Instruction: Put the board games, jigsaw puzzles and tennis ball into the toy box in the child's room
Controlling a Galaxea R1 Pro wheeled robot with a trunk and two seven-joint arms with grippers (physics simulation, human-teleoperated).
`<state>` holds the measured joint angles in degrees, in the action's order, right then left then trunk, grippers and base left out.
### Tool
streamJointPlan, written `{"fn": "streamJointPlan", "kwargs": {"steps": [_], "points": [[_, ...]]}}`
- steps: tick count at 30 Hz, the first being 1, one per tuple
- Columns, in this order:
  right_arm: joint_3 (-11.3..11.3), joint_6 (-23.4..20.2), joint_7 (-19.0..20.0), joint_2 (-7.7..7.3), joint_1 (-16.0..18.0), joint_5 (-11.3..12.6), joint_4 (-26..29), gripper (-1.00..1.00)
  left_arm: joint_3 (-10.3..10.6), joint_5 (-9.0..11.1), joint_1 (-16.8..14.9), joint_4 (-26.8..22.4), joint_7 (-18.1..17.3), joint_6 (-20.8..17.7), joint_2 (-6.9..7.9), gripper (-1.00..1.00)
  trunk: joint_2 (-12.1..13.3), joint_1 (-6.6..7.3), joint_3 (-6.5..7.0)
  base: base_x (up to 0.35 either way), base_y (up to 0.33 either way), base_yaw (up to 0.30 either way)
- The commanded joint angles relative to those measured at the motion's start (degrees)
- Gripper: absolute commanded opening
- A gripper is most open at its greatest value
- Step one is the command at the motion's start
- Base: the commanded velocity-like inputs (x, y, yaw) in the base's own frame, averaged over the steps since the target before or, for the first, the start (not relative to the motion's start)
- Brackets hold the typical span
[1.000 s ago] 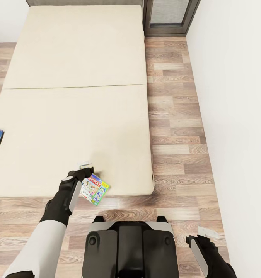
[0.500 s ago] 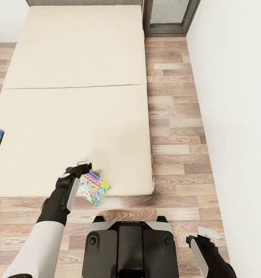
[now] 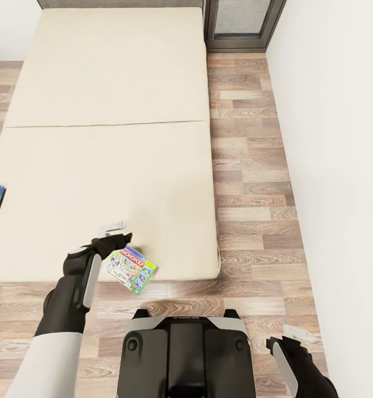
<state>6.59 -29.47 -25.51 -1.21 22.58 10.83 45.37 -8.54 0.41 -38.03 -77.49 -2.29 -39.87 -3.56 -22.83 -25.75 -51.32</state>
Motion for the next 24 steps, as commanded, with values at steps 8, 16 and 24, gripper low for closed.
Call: {"fn": "streamJointPlan", "kwargs": {"steps": [8,16,24], "points": [[-0.1,0.1,-0.4,-0.02,0.0,0.6,0.1,1.00,-3.6,0.0,0.6,-3.5,-9.5,-7.8,0.34,1.00,-0.1,-0.04,-0.06,0.000,0.000,0.000],[-0.1,1.1,-0.4,-0.03,0.0,0.7,0.0,1.00,-9.5,0.0,0.7,-4.6,-25.2,-12.8,3.44,1.00,-0.1,-0.04,-0.06,0.000,0.000,0.000],[-0.2,1.4,-0.3,-0.03,0.0,0.7,0.0,1.00,-12.6,-0.2,2.1,-4.5,-45.3,-14.9,9.92,1.00,-0.1,-0.04,-0.06,0.000,0.000,0.000]]}}
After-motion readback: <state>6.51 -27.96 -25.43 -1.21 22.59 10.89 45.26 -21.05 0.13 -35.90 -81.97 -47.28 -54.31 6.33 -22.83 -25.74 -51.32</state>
